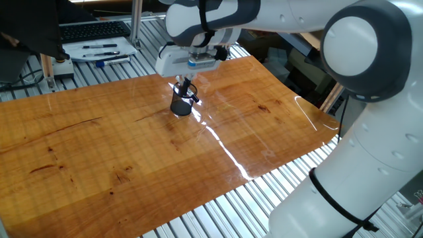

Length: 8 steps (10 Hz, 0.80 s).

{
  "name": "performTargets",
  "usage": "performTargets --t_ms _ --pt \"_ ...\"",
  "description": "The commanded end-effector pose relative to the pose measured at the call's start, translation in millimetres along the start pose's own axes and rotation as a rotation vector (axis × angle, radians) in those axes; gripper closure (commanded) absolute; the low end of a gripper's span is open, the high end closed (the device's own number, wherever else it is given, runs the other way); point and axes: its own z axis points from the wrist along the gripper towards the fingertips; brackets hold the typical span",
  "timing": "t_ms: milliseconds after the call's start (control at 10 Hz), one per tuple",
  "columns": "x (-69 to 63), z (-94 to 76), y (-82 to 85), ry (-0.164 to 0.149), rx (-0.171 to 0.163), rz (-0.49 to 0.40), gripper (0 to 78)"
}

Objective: Put the pen into the pen holder

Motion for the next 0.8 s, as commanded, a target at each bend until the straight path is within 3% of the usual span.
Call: performTargets --t_ms 100,200,400,800 --pt "-4.1 8.3 -5.4 -0.034 0.05 0.025 77.6" --pt "-5.9 7.7 -8.5 -0.042 0.108 0.029 77.6" --pt "-8.7 7.5 -14.3 -0.041 0.09 0.029 77.6" --pt "-14.0 28.6 -24.7 -0.044 0.096 0.042 77.6"
